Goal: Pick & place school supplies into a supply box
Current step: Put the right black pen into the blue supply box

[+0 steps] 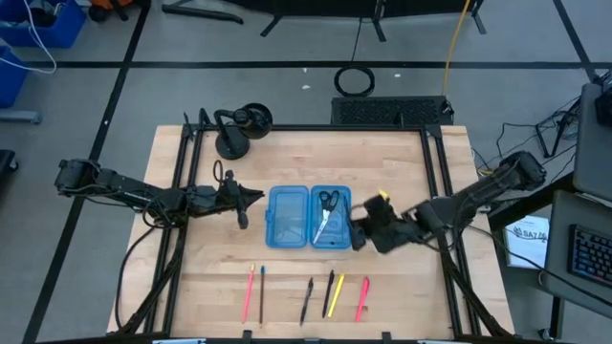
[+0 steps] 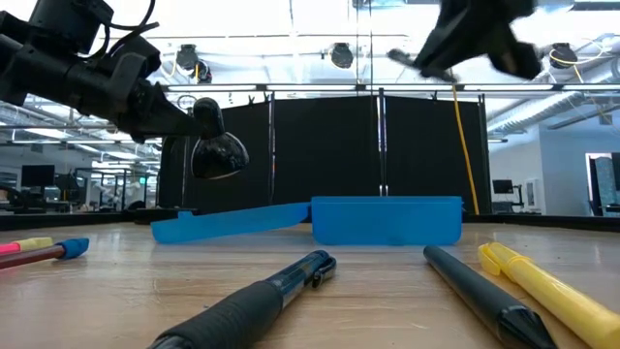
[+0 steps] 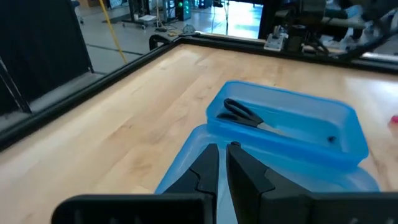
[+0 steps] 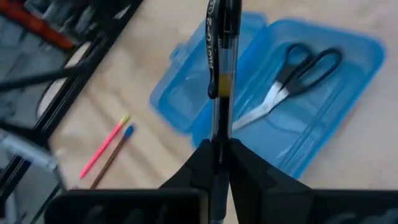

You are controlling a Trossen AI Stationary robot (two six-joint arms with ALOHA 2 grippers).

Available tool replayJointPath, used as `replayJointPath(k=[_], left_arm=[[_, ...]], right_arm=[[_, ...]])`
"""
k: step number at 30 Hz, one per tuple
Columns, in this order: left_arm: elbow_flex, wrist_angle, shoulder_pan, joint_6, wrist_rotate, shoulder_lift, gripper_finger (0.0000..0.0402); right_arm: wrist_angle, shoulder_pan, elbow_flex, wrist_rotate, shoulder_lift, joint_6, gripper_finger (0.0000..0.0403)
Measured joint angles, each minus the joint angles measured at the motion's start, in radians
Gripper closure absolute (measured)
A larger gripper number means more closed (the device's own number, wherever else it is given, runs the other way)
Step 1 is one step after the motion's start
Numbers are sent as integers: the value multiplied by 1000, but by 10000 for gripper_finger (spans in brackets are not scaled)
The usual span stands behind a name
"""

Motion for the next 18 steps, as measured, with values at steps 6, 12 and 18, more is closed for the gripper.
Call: replayJointPath(k=[6, 12, 18], left_arm=[[0, 0, 0, -33, 0, 0, 366], [0, 0, 0, -33, 0, 0, 366], [0, 1, 0, -6, -1, 0, 366]], right_arm=[[41, -148, -30, -66, 2, -8, 381], [376, -235, -211, -175, 3, -5, 381], [575, -295, -335, -235, 2, 21, 381]])
